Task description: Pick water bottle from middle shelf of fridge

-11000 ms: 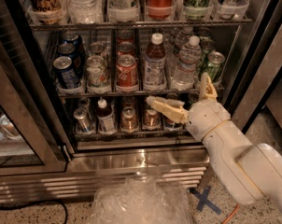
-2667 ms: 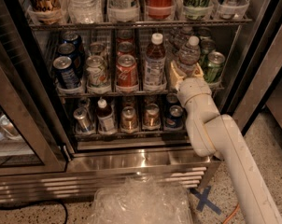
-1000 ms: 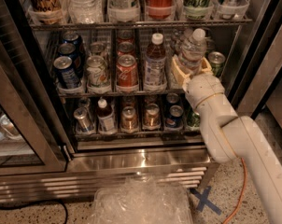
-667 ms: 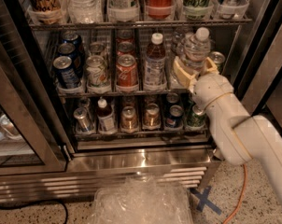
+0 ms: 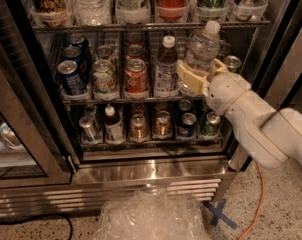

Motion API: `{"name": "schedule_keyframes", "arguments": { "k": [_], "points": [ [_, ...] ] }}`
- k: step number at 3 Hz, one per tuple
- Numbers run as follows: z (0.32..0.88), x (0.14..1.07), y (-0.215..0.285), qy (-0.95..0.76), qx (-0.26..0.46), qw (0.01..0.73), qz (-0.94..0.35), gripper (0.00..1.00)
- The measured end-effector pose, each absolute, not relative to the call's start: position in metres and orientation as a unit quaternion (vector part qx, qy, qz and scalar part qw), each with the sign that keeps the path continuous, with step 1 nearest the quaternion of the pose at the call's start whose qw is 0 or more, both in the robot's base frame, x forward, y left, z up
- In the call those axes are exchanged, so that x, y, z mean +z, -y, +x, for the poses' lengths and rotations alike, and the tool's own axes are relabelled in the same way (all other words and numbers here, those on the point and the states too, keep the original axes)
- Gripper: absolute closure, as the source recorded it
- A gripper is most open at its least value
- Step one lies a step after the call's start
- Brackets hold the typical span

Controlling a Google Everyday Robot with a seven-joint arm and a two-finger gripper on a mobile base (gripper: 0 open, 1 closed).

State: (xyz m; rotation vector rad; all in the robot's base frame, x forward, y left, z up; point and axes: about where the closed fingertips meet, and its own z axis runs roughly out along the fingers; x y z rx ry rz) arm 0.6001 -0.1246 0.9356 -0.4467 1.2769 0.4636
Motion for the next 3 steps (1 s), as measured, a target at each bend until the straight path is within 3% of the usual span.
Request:
{"name": "schedule_keyframes", "arguments": {
  "k": [1,3],
  "points": [
    [0.590,0.961,0.067,-0.577,0.262,0.723,-0.277,1.00],
    [0.575,0.969,0.063,-0.582,0.269,0.705,-0.303,1.00]
  ]
}}
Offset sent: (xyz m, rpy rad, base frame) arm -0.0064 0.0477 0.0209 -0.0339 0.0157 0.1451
